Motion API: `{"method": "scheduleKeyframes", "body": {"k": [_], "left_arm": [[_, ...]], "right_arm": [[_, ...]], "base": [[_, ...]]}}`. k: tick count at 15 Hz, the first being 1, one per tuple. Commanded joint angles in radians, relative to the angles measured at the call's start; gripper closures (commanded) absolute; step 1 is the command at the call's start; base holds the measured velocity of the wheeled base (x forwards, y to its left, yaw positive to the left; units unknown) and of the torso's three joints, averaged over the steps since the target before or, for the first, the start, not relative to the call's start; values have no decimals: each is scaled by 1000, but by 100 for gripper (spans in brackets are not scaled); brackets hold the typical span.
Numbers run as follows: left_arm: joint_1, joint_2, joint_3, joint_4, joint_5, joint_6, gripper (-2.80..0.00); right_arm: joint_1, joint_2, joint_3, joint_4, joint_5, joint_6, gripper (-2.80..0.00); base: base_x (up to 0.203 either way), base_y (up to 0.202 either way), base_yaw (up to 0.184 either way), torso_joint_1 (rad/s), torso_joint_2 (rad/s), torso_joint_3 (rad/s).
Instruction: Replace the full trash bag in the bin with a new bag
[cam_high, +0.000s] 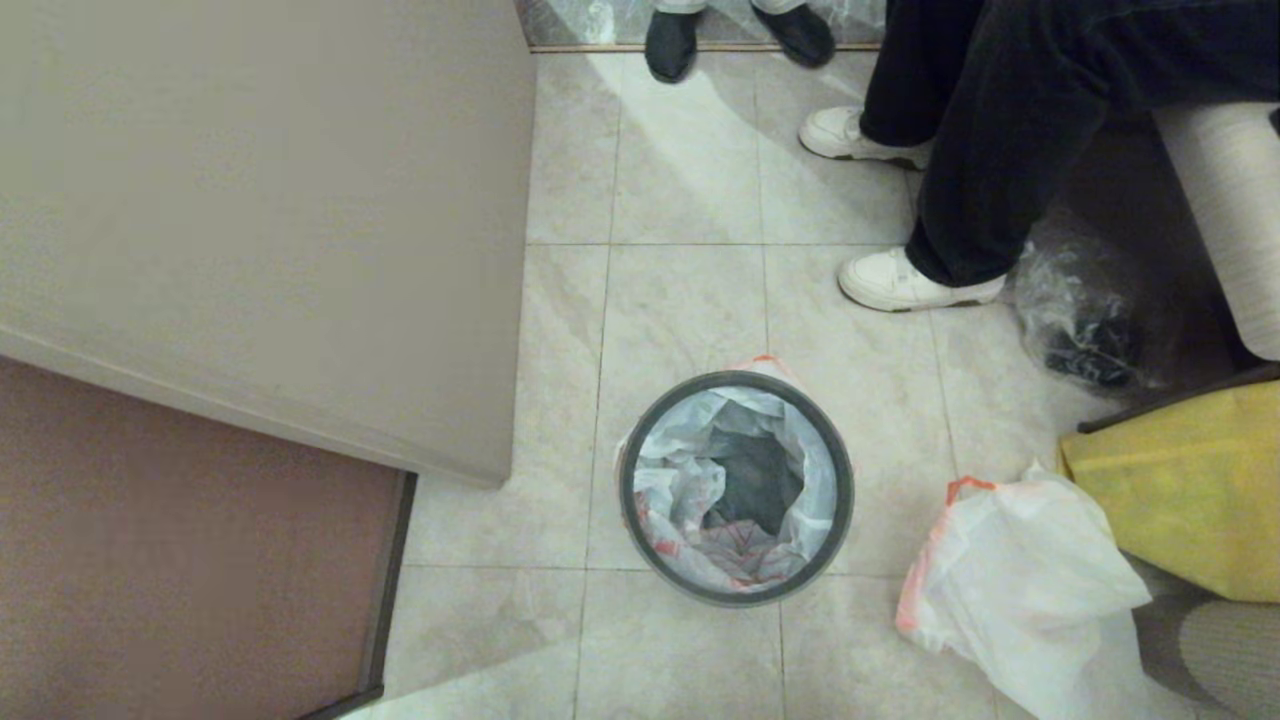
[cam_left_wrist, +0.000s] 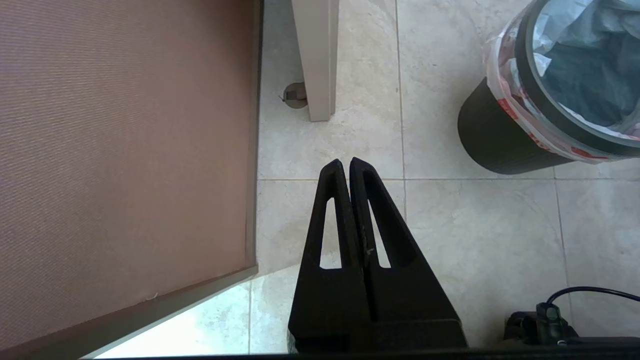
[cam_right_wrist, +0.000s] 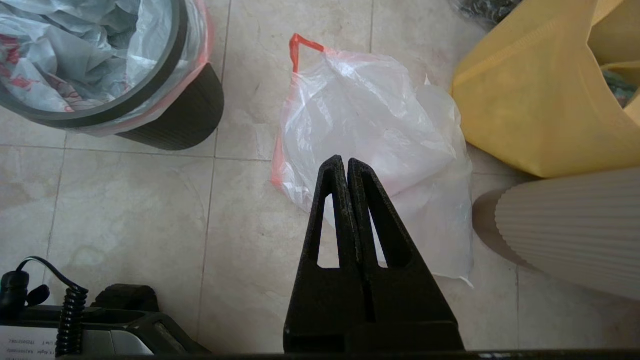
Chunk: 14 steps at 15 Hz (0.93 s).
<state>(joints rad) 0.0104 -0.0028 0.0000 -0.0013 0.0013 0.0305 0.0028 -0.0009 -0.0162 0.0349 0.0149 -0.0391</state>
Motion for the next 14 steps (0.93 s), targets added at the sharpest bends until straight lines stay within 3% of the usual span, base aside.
{"method": "scheduleKeyframes", "body": {"k": [1,14], "left_arm": [[0,3,0,0,0,0,0],[0,3,0,0,0,0,0]], "right_arm": [[0,2,1,0,0,-1,0],[0,2,1,0,0,-1,0]], "base": [[0,0,0,0,0,0],[0,0,0,0,0,0]]}}
